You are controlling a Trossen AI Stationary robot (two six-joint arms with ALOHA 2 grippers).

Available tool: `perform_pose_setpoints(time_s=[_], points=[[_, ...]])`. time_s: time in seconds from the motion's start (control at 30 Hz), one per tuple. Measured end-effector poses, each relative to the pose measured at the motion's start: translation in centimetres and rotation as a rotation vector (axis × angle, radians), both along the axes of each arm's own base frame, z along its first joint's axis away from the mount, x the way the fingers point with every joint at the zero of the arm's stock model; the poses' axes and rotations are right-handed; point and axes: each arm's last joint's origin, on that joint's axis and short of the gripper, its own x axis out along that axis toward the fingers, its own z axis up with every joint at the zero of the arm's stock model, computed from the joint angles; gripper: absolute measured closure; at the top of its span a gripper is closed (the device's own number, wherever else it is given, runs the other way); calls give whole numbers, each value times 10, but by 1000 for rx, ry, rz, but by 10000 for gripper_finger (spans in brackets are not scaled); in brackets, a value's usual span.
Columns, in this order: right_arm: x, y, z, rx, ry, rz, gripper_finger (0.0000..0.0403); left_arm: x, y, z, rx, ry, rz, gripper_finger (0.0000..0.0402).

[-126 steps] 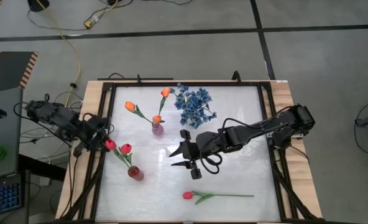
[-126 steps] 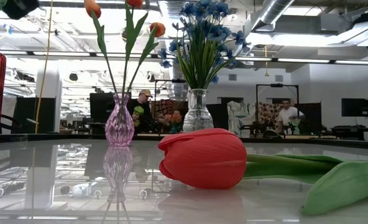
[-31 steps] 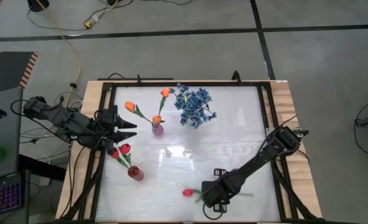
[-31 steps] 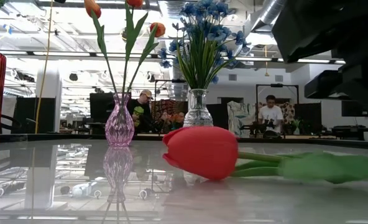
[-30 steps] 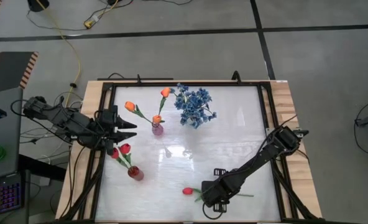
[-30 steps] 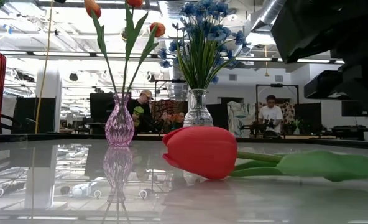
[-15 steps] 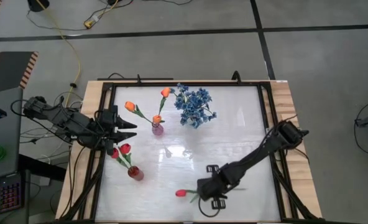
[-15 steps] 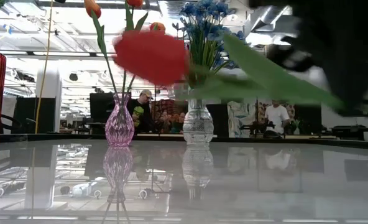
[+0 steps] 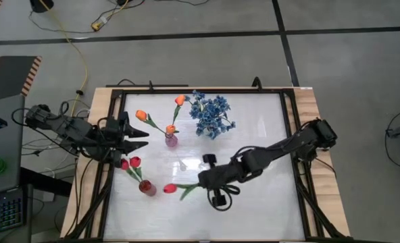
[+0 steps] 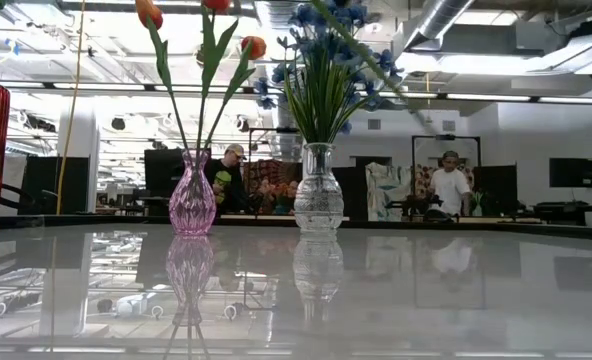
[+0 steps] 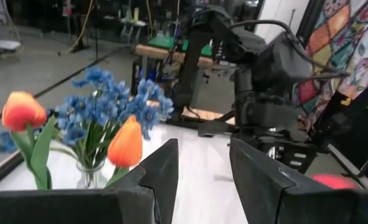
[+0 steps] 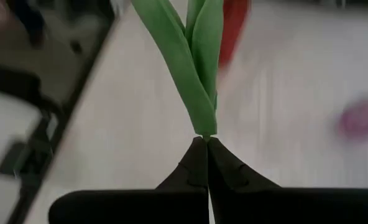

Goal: Sort flowers into vase by color
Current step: Put the red tulip into the red vase

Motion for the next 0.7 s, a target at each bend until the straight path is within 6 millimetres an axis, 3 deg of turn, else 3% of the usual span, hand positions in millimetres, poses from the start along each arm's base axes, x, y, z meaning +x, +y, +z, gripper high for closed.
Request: perform_pose_setpoints(time_s=[0.33,0.7], points=[[23,6,42,0,-508,105,382,-5,2,4,12,-33,-3,270],[29,-3,73,17,-875,144,382,-12,5,7,37,-57,5,270]])
